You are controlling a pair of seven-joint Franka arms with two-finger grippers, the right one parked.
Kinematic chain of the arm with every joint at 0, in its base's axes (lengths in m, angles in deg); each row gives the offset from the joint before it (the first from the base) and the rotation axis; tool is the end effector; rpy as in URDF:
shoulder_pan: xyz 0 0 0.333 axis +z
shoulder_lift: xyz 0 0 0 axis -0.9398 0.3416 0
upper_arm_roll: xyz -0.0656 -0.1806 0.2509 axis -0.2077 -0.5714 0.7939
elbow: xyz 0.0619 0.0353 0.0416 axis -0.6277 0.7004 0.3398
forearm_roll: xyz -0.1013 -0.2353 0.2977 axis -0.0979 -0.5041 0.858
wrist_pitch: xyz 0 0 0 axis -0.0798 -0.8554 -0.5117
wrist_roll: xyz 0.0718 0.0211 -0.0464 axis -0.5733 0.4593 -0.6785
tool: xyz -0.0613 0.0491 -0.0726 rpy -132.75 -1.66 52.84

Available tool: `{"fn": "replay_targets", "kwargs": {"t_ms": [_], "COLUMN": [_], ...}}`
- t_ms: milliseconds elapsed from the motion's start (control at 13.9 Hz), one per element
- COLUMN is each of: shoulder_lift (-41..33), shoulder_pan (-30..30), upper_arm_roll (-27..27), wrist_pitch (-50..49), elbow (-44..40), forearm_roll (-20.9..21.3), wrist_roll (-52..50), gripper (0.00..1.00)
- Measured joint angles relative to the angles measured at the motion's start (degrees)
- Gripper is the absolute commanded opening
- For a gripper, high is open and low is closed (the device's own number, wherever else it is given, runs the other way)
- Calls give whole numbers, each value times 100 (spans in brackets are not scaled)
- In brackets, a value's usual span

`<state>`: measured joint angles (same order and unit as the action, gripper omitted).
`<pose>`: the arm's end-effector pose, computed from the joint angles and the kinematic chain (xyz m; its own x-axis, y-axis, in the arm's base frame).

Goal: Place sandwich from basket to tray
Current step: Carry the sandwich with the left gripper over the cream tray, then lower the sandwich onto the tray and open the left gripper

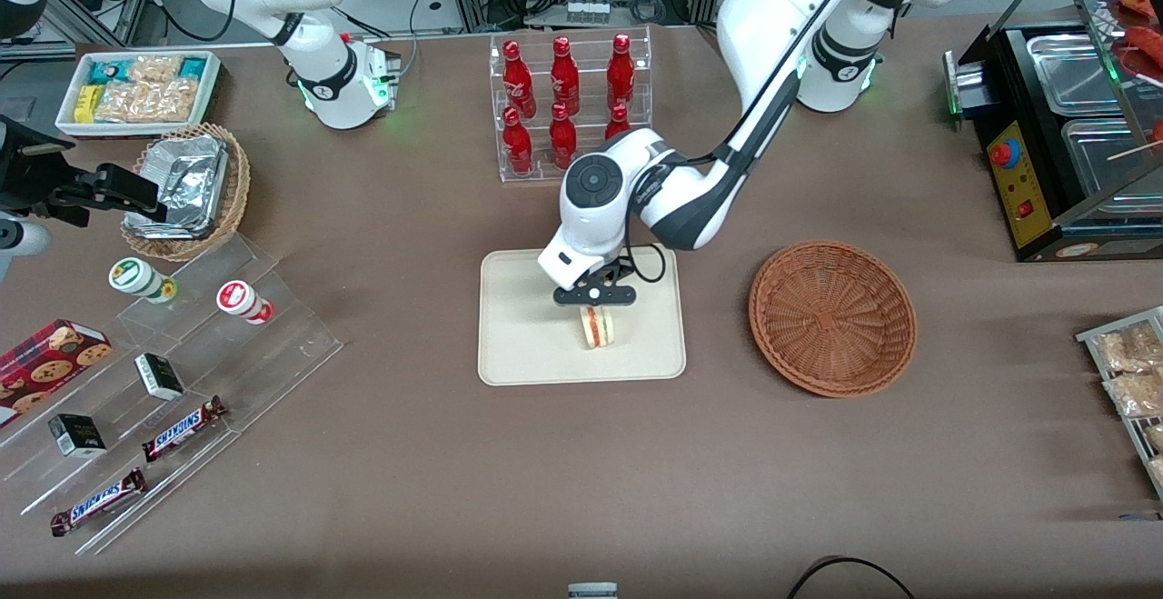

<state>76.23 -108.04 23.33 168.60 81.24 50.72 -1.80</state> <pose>0.4811 -0.5126 0.2532 0.9999 -0.0129 -0.0108 -0.0128 -0.9998 0.0171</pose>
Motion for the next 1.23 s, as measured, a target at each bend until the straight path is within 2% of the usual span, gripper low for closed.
{"fn": "replay_targets", "kwargs": {"t_ms": [505, 577, 649, 1009, 1225], "shoulder_lift": [125, 125, 130, 155, -79], "shoulder_pan": [-115, -135, -146, -162, -154], "upper_arm_roll": [0, 0, 0, 0, 40], "wrist_pitch": [277, 278, 278, 285, 79], "elbow": [-12, -16, -17, -81, -229], "forearm_roll": [125, 132, 159, 208, 206], "wrist_roll": [15, 15, 15, 12, -3], "gripper": [0, 30, 98, 100, 100]}}
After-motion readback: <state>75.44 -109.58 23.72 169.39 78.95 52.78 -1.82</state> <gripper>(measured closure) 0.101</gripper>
